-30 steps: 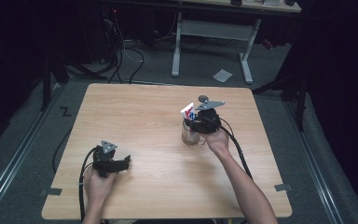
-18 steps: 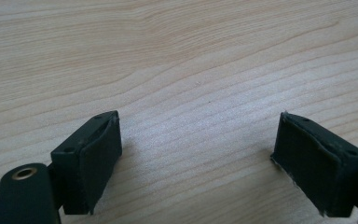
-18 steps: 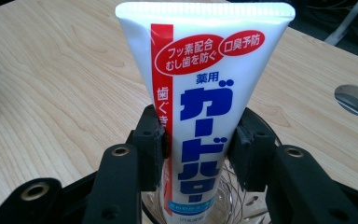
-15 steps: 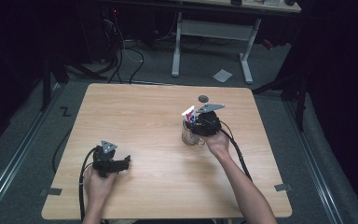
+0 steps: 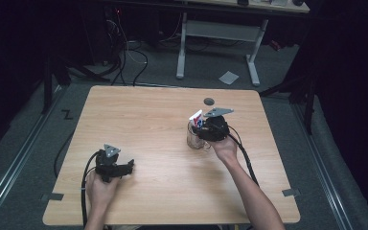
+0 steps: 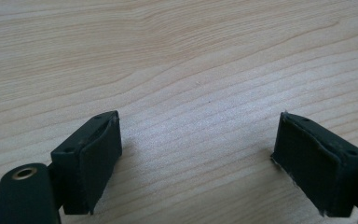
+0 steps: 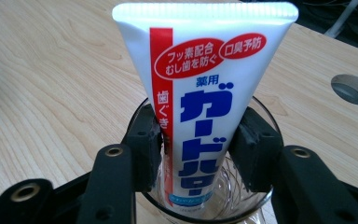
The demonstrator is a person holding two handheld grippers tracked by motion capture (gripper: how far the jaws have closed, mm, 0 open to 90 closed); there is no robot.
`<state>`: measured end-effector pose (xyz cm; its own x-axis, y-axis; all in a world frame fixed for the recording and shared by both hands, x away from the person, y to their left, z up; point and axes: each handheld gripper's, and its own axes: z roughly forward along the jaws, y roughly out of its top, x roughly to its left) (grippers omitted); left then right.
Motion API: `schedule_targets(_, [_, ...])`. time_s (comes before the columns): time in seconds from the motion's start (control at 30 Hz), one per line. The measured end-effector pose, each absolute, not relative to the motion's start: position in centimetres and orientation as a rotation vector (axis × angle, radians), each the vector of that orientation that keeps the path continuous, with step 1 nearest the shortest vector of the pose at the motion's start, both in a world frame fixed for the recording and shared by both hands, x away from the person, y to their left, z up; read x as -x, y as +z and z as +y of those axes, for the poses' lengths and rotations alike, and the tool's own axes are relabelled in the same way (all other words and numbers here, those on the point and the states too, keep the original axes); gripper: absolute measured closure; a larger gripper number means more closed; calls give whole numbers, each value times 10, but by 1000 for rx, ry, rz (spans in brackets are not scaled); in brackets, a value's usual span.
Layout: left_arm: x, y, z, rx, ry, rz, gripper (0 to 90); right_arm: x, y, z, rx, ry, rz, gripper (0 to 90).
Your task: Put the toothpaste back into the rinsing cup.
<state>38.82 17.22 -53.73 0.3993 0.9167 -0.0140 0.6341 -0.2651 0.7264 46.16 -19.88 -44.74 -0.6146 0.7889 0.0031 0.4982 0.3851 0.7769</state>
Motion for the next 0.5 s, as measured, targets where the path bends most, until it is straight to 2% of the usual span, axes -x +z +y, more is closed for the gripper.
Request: schedule_targets(0.5, [-388,-537,172,-2002,552,1320,152,-455,-446,-208,-1134,1124,2252,489])
